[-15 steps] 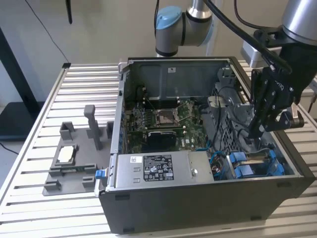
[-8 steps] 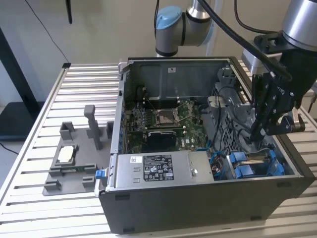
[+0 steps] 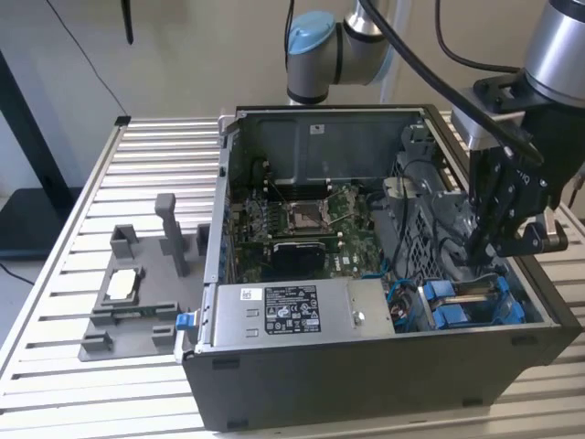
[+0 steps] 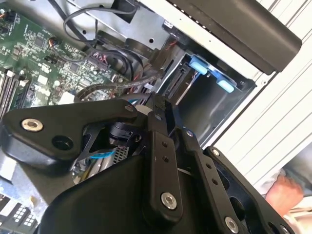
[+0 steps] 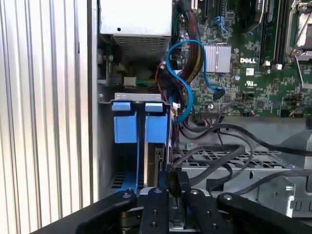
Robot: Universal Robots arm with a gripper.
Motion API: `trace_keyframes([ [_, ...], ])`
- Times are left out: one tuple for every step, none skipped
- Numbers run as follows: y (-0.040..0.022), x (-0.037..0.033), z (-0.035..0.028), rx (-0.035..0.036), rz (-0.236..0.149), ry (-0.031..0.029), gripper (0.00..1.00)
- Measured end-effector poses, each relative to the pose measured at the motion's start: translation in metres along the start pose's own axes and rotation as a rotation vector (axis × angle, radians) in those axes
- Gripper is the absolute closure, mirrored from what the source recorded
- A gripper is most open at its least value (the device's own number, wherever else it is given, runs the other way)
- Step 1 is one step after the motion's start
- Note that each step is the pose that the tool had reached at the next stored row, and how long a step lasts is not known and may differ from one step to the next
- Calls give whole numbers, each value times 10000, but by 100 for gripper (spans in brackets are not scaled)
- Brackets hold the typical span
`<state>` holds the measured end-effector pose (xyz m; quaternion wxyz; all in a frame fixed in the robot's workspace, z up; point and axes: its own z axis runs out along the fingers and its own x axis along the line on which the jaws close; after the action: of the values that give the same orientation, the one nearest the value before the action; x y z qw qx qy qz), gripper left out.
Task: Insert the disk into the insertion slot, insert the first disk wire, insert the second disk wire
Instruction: 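Insert the first disk wire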
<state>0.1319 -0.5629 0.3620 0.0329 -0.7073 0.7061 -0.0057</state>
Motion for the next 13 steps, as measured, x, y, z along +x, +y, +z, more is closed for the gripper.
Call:
trace_keyframes([
  [-10,2,9,10,-3,0,81],
  [-19,4,16,15,-4,1,81],
  [-29,7,24,19,-4,2,81],
  [-38,9,32,22,-4,1,81],
  [-47,10,39,24,-4,1,81],
  [-56,12,45,24,-4,0,81],
  [-62,12,49,24,-3,0,81],
  [-70,13,53,25,-4,0,81],
  [-77,14,58,25,-4,0,81],
  [-82,15,63,25,-4,-1,81],
  [-87,16,68,25,-4,-2,81],
  [-91,16,73,25,-4,-1,81],
  [-94,17,78,25,-4,0,81],
])
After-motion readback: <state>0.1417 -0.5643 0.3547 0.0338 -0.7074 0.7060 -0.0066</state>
